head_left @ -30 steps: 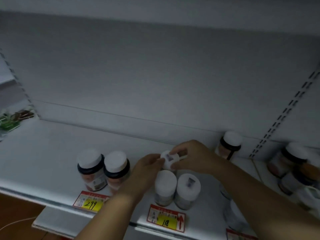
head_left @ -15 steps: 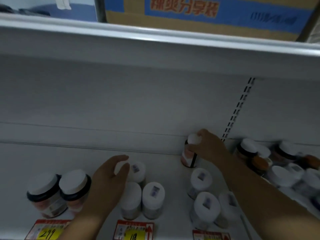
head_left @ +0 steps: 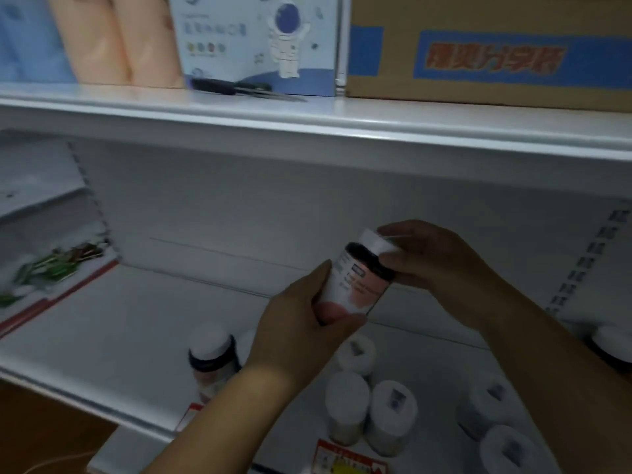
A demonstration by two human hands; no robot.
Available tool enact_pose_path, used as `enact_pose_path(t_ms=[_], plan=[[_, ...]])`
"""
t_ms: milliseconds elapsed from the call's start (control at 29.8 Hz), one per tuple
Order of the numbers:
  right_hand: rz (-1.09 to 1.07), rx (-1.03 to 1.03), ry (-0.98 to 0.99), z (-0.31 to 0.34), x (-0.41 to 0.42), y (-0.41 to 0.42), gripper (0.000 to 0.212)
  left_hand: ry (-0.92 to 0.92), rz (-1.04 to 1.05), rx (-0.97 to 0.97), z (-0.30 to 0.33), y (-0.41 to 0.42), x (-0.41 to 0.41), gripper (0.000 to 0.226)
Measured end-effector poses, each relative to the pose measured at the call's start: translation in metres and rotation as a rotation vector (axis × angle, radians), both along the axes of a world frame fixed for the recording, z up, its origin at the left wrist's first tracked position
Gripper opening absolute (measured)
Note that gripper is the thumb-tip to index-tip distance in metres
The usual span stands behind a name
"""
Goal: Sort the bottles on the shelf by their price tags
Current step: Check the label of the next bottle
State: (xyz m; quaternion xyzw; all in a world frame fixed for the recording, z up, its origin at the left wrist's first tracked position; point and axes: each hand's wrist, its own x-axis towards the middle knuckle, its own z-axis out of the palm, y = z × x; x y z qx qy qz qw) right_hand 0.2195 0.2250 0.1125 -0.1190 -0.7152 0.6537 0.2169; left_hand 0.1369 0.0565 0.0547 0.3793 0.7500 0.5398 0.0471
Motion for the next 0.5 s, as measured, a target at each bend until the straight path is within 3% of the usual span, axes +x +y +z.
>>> enact_pose_path(t_ms=[134, 201, 268, 336, 436, 503], plan=[[0.026, 0.048, 0.057, 0.016, -0.033, -0.028, 0.028, 0.070, 0.069, -0.005, 0.009, -0.029, -0.037, 0.073], [-0.036, 0.109, 0.074, 0.011, -0.063, -0.043, 0.024, 0.033, 0.161, -0.023, 0.011, -0.055, -0.069, 0.058], [-0.111, 0.253, 0.046, -0.002, -0.097, -0.059, 0.030, -0.055, 0.355, -0.045, 0.002, -0.085, -0.097, 0.039], [-0.101, 0.419, -0.055, -0.019, -0.130, -0.072, 0.048, -0.178, 0.445, -0.082, -0.020, -0.105, -0.110, 0.035], [0.015, 0.466, -0.255, -0.049, -0.164, -0.084, 0.060, -0.466, 0.364, -0.052, -0.049, -0.110, -0.115, 0.034], [0.067, 0.481, -0.340, -0.068, -0.177, -0.089, 0.060, -0.563, 0.326, -0.064, -0.059, -0.108, -0.119, 0.031]])
